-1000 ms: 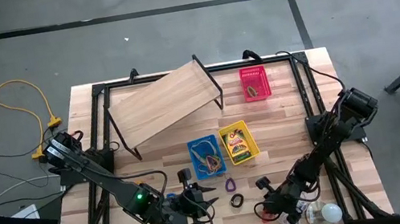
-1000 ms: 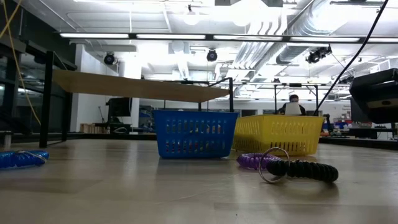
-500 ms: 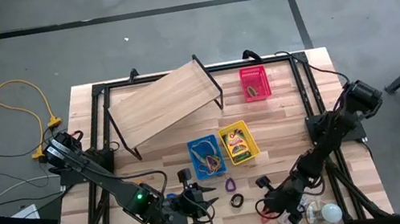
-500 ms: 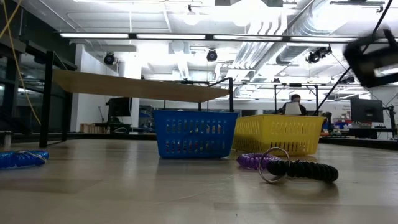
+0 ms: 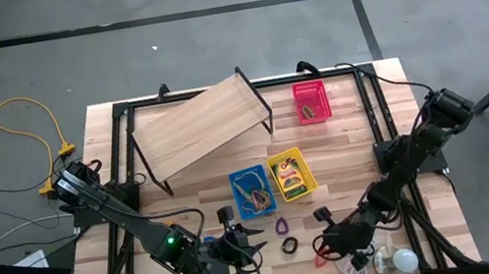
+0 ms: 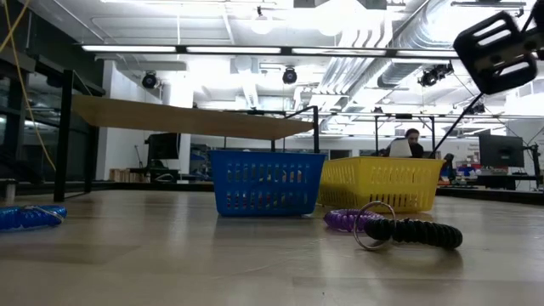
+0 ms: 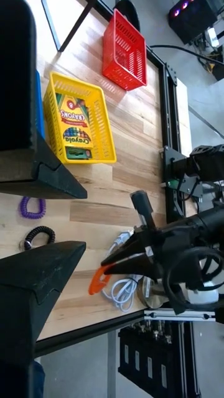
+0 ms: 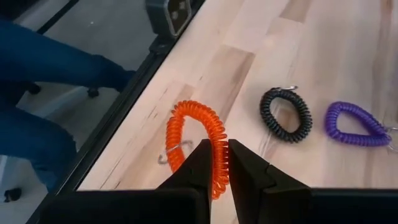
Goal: Pick & Place Office Desk Supplies
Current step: Put the red spring keychain into the red bin
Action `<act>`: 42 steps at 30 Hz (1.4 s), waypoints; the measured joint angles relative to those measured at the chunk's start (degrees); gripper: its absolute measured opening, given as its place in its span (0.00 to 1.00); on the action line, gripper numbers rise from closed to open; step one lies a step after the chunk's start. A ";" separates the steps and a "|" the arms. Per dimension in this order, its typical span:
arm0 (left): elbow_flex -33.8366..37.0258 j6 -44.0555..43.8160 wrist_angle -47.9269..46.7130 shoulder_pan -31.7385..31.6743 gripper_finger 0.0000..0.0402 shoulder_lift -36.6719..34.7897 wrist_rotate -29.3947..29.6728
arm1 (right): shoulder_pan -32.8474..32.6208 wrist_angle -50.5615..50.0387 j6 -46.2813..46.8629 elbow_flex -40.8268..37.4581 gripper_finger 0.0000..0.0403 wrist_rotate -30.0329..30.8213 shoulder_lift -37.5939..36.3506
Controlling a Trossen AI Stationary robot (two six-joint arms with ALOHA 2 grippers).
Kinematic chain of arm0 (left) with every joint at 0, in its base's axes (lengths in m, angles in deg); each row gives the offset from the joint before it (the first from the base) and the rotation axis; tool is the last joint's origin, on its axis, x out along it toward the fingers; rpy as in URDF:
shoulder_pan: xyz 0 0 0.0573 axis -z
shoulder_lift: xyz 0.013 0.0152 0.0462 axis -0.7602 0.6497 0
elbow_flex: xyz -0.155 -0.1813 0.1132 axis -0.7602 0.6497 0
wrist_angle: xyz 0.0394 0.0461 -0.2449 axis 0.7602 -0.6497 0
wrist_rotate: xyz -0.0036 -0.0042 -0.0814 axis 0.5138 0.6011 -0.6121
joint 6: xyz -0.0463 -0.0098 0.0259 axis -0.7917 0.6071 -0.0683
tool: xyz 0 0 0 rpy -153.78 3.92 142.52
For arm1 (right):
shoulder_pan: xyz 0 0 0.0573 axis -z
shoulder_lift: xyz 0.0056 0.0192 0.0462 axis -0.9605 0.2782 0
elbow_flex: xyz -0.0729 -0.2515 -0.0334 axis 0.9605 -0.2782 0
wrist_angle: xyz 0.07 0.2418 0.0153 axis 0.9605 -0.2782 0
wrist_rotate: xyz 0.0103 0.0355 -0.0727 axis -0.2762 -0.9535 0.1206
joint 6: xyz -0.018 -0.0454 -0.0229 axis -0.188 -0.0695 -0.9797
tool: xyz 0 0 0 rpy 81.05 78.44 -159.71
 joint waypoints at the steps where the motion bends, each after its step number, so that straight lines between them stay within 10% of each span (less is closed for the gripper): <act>1: 0.00 0.00 0.03 0.00 0.28 0.00 0.00 | 0.40 0.02 0.59 0.00 0.07 0.02 0.00; 42: 0.01 0.00 2.45 -0.01 0.28 -0.02 0.00 | 43.82 -19.18 1.34 0.00 0.07 0.23 -19.45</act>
